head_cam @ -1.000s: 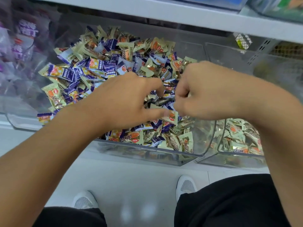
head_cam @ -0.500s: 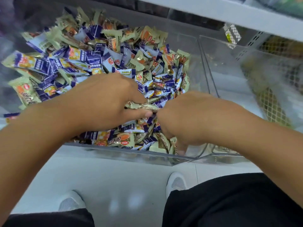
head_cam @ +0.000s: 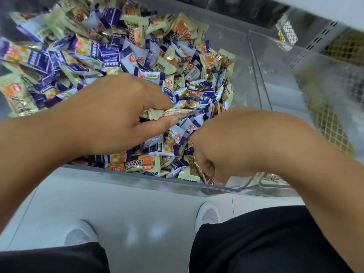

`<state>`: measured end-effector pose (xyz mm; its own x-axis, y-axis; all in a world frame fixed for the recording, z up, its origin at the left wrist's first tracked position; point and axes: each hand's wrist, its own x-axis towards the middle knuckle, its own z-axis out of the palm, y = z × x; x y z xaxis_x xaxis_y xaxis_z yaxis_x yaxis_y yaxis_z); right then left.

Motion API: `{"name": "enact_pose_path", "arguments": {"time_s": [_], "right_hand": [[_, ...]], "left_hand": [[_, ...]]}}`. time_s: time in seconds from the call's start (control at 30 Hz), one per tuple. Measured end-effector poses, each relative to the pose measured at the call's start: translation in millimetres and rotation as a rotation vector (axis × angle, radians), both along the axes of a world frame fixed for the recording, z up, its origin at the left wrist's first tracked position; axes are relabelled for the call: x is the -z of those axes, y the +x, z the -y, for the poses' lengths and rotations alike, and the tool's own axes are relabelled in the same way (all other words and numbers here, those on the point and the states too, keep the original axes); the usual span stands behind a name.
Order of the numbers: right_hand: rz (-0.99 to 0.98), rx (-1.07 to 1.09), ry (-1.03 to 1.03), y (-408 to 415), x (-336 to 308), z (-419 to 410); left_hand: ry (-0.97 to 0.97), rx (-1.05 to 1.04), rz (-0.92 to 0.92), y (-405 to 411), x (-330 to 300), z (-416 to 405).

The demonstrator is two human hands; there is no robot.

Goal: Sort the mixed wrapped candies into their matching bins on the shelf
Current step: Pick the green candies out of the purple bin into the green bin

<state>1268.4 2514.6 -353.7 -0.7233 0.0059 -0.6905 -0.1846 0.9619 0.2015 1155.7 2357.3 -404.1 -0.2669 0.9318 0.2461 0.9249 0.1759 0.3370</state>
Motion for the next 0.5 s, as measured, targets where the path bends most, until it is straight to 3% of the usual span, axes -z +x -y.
{"name": "enact_pose_path", "arguments": {"time_s": [0.37,0.43,0.5], "right_hand": [[0.09,-0.025,0.027,15,-8,13],[0.026,0.007,-0.043,14,-12,9],[-0.16,0.055,-0.196,17,-22,-3]], "left_hand": [[-0.025,-0.029,0.018,6,-7,0],[0.002,-0.041,0.027,8,-8,2],[0.065,-0.064,0.04,13,-11,3]]}}
